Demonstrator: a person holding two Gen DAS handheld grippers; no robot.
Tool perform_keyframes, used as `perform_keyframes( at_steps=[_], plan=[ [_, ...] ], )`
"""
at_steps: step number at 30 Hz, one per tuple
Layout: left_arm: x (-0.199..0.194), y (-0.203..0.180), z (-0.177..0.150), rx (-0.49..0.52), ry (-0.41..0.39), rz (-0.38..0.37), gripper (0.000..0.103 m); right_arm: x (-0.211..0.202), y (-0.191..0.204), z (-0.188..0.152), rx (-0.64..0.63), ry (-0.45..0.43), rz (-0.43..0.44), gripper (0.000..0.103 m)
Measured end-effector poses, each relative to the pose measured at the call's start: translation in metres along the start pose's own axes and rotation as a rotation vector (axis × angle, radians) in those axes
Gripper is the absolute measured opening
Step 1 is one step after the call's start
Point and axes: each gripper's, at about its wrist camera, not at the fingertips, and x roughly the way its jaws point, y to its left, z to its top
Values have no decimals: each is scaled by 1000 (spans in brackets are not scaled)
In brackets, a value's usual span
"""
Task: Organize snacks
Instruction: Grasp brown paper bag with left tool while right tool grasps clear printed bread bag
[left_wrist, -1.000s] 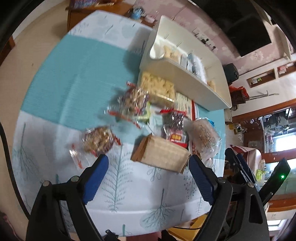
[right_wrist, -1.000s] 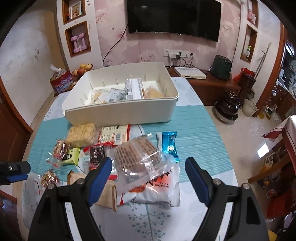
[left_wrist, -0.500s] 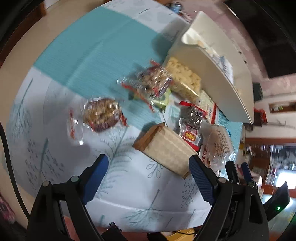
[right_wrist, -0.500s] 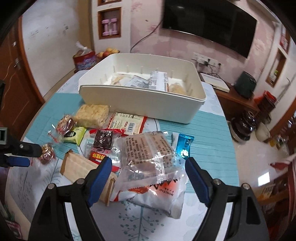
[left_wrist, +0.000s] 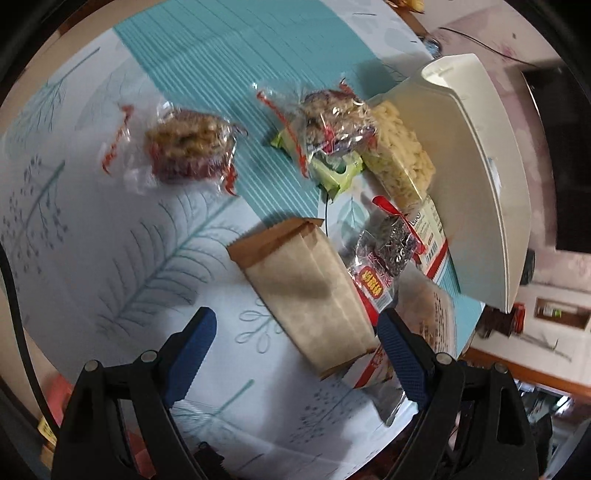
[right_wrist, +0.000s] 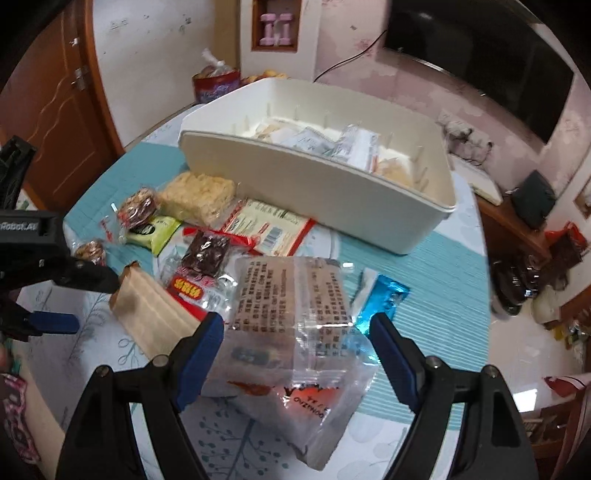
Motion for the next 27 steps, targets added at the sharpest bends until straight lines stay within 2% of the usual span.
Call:
perform_keyframes(
  at_steps=[5,10,14,18,27],
  plan=[
    [10,-4,-5,-59,-43,40,88,6,0,2,-48,-2,25,82],
    [24,-1,-8,-123,-37,84,88,13,-3,4,-57,11,64,83],
    [35,-1,-10,-171,-23,84,88,17,-2,5,-70,20,77,85],
    [37,-3,-12,-181,-37,100,88,21,-3,5,-76,29,97,87],
    [50,-29,-9,-211,-30,199,88,30,-5,4,-93,39,128,90]
  ],
)
